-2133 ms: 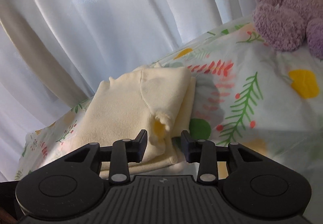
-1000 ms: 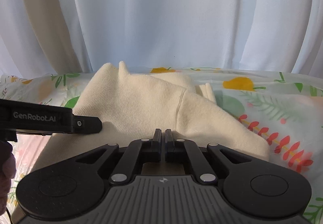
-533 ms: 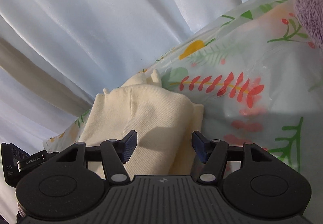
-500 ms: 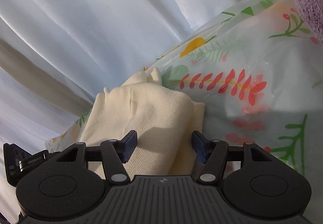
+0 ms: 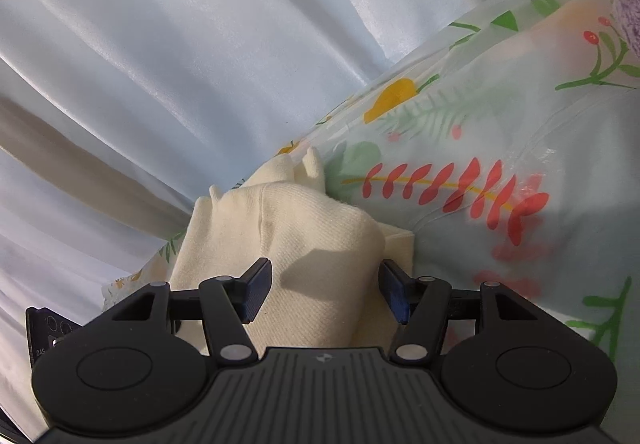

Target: Fold small clothes

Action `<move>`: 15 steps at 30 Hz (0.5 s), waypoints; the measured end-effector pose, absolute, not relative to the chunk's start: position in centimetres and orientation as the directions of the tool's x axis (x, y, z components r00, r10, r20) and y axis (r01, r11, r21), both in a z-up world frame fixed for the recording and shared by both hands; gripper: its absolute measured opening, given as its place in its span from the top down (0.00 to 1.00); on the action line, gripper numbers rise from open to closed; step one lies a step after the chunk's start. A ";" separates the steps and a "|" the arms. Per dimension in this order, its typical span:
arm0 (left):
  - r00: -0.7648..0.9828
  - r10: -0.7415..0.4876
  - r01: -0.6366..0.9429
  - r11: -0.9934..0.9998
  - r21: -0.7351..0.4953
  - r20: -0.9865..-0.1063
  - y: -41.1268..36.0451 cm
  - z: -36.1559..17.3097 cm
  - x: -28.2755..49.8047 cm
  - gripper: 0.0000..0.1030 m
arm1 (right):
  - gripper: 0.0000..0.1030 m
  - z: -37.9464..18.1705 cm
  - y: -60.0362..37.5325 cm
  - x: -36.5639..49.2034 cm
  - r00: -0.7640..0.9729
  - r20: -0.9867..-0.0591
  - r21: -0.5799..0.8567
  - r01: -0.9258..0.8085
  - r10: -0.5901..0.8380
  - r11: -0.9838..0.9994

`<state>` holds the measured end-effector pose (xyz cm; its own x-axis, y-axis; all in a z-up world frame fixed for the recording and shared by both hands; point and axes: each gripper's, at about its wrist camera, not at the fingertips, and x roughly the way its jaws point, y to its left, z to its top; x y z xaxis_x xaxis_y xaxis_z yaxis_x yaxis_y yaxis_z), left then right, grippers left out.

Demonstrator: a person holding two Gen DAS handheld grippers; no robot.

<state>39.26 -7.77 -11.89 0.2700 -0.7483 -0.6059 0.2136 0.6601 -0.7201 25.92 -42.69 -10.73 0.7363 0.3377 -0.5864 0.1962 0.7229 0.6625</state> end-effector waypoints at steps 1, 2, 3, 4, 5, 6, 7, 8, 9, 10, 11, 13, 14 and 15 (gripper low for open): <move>0.266 -0.752 0.213 0.656 -0.724 -0.603 -7.7 -12.0 39.2 0.37 | 0.41 -10.9 -42.7 25.9 0.733 -0.590 0.662 0.198 0.340 0.723; 0.262 -0.755 0.211 0.653 -0.728 -0.601 -7.7 -12.0 39.2 0.37 | 0.41 -11.0 -42.7 25.8 0.735 -0.586 0.663 0.192 0.341 0.724; 0.257 -0.757 0.209 0.650 -0.730 -0.600 -7.7 -12.1 39.2 0.37 | 0.41 -10.9 -42.7 25.7 0.732 -0.588 0.662 0.192 0.344 0.724; 0.253 -0.759 0.210 0.648 -0.732 -0.599 -7.7 -12.1 39.2 0.37 | 0.41 -10.7 -42.6 25.6 0.726 -0.589 0.665 0.187 0.354 0.723; 0.249 -0.762 0.212 0.645 -0.734 -0.598 -7.6 -12.1 39.2 0.37 | 0.39 -10.6 -42.6 25.5 0.719 -0.589 0.668 0.177 0.369 0.723; 0.244 -0.766 0.214 0.641 -0.737 -0.595 -7.6 -12.1 39.2 0.36 | 0.39 -10.6 -42.5 25.3 0.711 -0.589 0.671 0.166 0.384 0.723; 0.241 -0.768 0.213 0.638 -0.740 -0.593 -7.6 -12.1 39.2 0.36 | 0.39 -10.7 -42.4 25.1 0.702 -0.589 0.678 0.159 0.401 0.718; 0.237 -0.772 0.212 0.634 -0.744 -0.590 -7.5 -12.2 39.2 0.36 | 0.38 -10.9 -42.4 25.0 0.697 -0.582 0.691 0.153 0.419 0.706; 0.235 -0.774 0.210 0.631 -0.747 -0.588 -7.5 -12.3 39.2 0.36 | 0.38 -11.1 -42.4 24.9 0.695 -0.572 0.707 0.150 0.434 0.691; 0.232 -0.777 0.211 0.628 -0.750 -0.585 -7.5 -12.4 39.3 0.36 | 0.38 -11.3 -42.4 24.9 0.694 -0.558 0.730 0.151 0.454 0.667; 0.232 -0.778 0.213 0.627 -0.749 -0.585 -7.5 -12.4 39.3 0.36 | 0.38 -11.6 -42.4 25.1 0.697 -0.544 0.751 0.156 0.467 0.642; 0.234 -0.773 0.230 0.633 -0.739 -0.590 -7.7 -12.3 39.2 0.36 | 0.37 -12.2 -42.5 25.4 0.702 -0.514 0.789 0.162 0.493 0.592; 0.236 -0.770 0.239 0.637 -0.733 -0.592 -7.9 -12.2 39.1 0.36 | 0.37 -12.4 -42.4 25.6 0.704 -0.504 0.800 0.162 0.501 0.578; 0.239 -0.768 0.245 0.640 -0.728 -0.595 -8.0 -12.1 39.1 0.36 | 0.38 -12.5 -42.2 25.8 0.707 -0.495 0.807 0.157 0.505 0.570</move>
